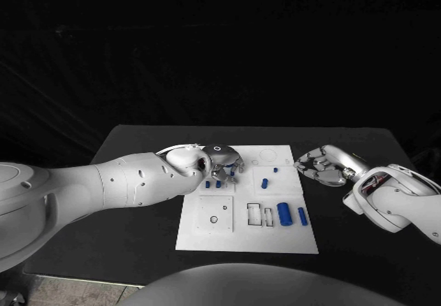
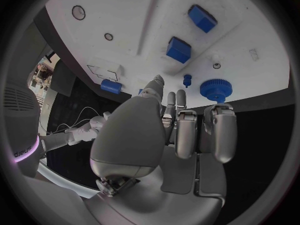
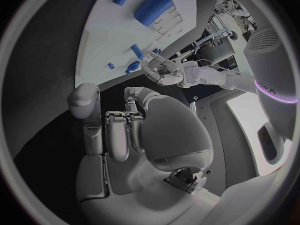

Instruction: Assemble the parts on the task board

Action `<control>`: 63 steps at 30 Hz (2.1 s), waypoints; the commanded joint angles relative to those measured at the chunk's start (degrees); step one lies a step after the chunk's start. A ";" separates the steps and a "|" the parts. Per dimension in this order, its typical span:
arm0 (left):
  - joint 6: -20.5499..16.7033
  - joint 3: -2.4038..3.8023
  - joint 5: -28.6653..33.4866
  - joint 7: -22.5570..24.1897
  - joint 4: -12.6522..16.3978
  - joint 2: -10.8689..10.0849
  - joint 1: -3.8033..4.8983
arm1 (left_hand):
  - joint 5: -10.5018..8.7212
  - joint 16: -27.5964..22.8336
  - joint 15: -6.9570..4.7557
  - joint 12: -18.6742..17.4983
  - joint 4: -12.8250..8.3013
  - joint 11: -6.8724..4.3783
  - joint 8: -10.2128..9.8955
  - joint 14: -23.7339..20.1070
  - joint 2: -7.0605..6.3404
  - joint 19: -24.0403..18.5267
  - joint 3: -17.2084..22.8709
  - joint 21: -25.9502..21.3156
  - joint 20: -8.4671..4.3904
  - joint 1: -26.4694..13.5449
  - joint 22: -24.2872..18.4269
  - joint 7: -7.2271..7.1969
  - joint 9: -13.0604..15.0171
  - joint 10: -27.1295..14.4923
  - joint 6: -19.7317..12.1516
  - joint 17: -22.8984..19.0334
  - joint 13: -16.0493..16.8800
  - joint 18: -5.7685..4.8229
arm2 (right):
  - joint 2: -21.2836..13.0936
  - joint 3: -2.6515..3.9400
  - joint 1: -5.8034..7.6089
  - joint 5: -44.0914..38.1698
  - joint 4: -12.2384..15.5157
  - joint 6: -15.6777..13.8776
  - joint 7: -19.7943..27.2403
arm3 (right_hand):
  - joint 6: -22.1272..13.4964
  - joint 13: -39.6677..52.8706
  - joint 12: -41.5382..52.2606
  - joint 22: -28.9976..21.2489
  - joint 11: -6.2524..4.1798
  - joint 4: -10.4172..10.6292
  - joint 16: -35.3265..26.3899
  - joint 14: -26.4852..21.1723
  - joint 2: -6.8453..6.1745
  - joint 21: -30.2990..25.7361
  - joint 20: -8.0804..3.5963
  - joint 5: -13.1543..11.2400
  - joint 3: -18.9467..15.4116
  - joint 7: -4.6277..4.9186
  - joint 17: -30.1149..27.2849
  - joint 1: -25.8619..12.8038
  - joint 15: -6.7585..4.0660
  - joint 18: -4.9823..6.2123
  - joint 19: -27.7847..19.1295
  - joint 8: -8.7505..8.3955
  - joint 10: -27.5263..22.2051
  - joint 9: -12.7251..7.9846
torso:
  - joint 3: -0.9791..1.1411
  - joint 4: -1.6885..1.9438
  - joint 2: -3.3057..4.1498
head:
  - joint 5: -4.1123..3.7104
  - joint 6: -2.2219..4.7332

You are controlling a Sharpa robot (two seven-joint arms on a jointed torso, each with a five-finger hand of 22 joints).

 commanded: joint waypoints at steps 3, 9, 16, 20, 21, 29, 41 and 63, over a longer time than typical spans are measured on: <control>-8.96 0.14 -2.01 3.57 1.24 -0.53 -0.12 | 0.90 -0.04 -0.04 4.23 -1.03 0.18 0.75 2.34 -0.63 1.56 1.89 -0.05 -0.04 1.47 13.20 0.17 -1.14 -2.31 1.77 9.59 3.66 -0.85 | -0.04 0.01 -0.15 0.06 -0.16 0.31 0.23 | 0.24 12.16 0.16 5.97 0.43 -0.23 -0.22 4.04 -0.41 -0.07 0.04 0.45 -0.02 0.24 5.15 0.29 0.40 0.61 -0.11 0.21 4.13 0.08 | 0.00 0.04 0.00 | 0.05 0.01; -12.26 0.18 -2.91 4.46 1.22 -0.64 -0.14 | 0.80 -0.05 -0.01 7.50 -1.80 0.03 1.82 2.10 -1.27 1.19 3.86 -0.42 -0.06 1.40 13.06 -0.08 -1.65 -5.62 2.94 9.29 6.56 -0.73 | 0.09 0.01 -0.28 0.06 -0.33 0.56 0.14 | 0.26 12.14 0.14 5.95 0.44 -0.28 -0.21 4.04 -0.39 -0.19 0.04 0.55 0.03 0.25 5.17 0.34 0.40 0.63 -0.12 0.23 4.12 0.10 | 0.02 -0.01 -0.07 | 0.13 0.01; -8.34 0.19 -2.57 1.35 -0.18 0.02 -0.14 | 1.35 -0.72 0.36 -5.16 -1.41 0.81 -0.77 1.50 -3.23 0.97 9.18 -0.89 0.37 -0.47 12.89 -0.80 -6.53 -5.56 1.25 7.71 -7.41 -0.63 | 0.24 0.01 -0.39 0.06 -0.67 1.14 -0.17 | 0.48 12.10 0.10 5.95 0.46 -0.38 -0.22 4.04 -0.29 -0.22 0.05 0.71 0.19 0.26 5.16 0.46 0.41 0.63 -0.12 0.35 4.09 0.20 | 0.02 -0.01 -0.02 | 0.12 0.01; -5.70 0.19 -1.75 -0.51 -1.22 0.45 -0.15 | 1.75 -0.21 0.49 -9.40 -1.22 1.10 -0.77 2.18 -3.14 0.40 10.52 -1.79 0.52 -2.12 12.56 -0.14 -9.02 -4.13 1.58 8.35 -13.01 -0.39 | 0.39 0.01 -0.49 0.15 -1.04 1.34 -0.23 | 0.71 12.08 0.09 5.93 0.47 -0.43 -0.21 4.04 -0.28 -0.29 0.06 0.75 0.24 0.26 5.17 0.50 0.42 0.64 -0.13 0.48 4.08 0.29 | 0.04 -0.02 -0.06 | 0.22 0.01; -5.38 0.19 -1.58 -0.72 -1.37 0.50 -0.15 | 1.75 -0.13 0.44 -10.21 -1.25 1.11 -0.78 2.28 -3.10 0.37 10.69 -1.89 0.55 -2.41 12.52 0.11 -9.45 -3.82 1.92 8.44 -14.12 -0.38 | 0.41 0.01 -0.51 0.22 -1.08 1.29 -0.18 | 0.74 12.08 0.08 5.94 0.48 -0.44 -0.22 4.04 -0.28 -0.29 0.06 0.76 0.25 0.25 5.16 0.50 0.43 0.63 -0.13 0.50 4.08 0.31 | 0.03 -0.02 -0.06 | 0.22 0.01; -3.26 0.20 0.54 -1.67 -3.04 1.30 -0.17 | 2.17 -0.12 0.17 -13.32 -2.15 0.56 -0.68 2.32 -2.95 0.11 11.57 -2.54 0.14 -3.44 12.35 1.12 -11.68 -0.87 3.67 8.27 -19.46 -0.22 | 0.43 0.01 -0.69 0.95 -1.13 0.84 0.23 | 0.91 12.14 0.14 5.95 0.46 -0.52 -0.22 4.04 -0.27 -0.22 0.06 0.83 0.32 0.23 5.16 0.57 0.43 0.62 -0.12 0.60 4.12 0.38 | 0.02 0.00 -0.07 | 0.14 0.01; -2.16 0.20 2.93 -1.44 -5.76 2.96 -1.06 | 1.32 -0.43 0.30 -11.92 -2.60 0.77 -0.75 1.74 -3.26 -0.92 11.38 -3.89 0.14 -4.47 11.92 1.47 -12.73 0.90 3.35 7.62 -19.27 0.10 | 0.21 0.01 -0.75 1.07 -0.72 0.22 0.68 | 0.77 12.18 0.18 5.96 0.49 -0.58 -0.20 4.05 -0.36 -0.24 0.06 1.02 0.37 0.28 5.19 0.59 0.43 0.62 -0.12 0.53 4.15 0.38 | 0.00 -0.04 0.02 | -0.10 0.01; -1.83 0.20 4.23 -1.12 -8.07 4.03 -2.07 | 1.45 -0.58 0.28 -5.55 -4.27 0.30 -0.09 1.06 -2.09 -1.36 12.21 -4.55 0.25 -4.45 11.78 1.94 -13.83 1.83 4.43 6.93 -14.55 0.24 | 0.24 0.01 -0.89 1.90 -0.91 1.82 -0.10 | 0.59 12.05 0.07 5.91 0.53 -0.61 -0.26 4.02 -0.37 -0.49 0.07 1.17 0.45 0.35 5.05 0.60 0.45 0.66 -0.15 0.43 4.07 0.38 | 0.01 -0.03 -0.02 | -0.30 0.01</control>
